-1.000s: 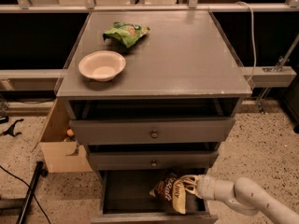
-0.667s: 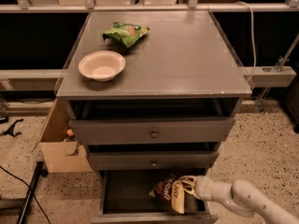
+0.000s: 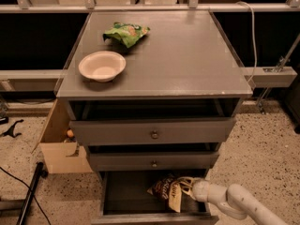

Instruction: Place brown chip bag into bottom drawer

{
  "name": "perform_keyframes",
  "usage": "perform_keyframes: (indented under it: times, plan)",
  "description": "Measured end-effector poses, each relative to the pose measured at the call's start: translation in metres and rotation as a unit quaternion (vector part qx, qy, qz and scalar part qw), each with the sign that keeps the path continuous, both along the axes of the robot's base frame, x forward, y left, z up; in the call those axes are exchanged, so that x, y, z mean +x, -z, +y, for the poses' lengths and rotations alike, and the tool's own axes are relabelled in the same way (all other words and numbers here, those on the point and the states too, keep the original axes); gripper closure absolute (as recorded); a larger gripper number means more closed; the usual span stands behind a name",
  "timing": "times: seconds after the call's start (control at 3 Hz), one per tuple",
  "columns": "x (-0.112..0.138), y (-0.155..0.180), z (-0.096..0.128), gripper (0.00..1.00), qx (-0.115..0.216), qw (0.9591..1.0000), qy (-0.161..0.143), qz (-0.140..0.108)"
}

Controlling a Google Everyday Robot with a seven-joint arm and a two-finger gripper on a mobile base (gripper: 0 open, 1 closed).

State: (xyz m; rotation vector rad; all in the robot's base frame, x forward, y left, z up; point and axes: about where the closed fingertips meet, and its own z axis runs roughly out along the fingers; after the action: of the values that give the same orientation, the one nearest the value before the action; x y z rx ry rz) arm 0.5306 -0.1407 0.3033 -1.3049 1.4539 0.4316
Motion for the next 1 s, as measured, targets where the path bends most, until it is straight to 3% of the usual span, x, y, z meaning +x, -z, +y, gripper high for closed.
perform_keyframes:
  times: [0.67, 1.0]
  plan:
    - [0.022, 0.042, 0.019, 1.0, 0.038, 0.9993, -0.006, 0.001]
    - [0.027, 0.06, 0.028, 1.0, 0.037, 0.9992, -0.011, 0.01]
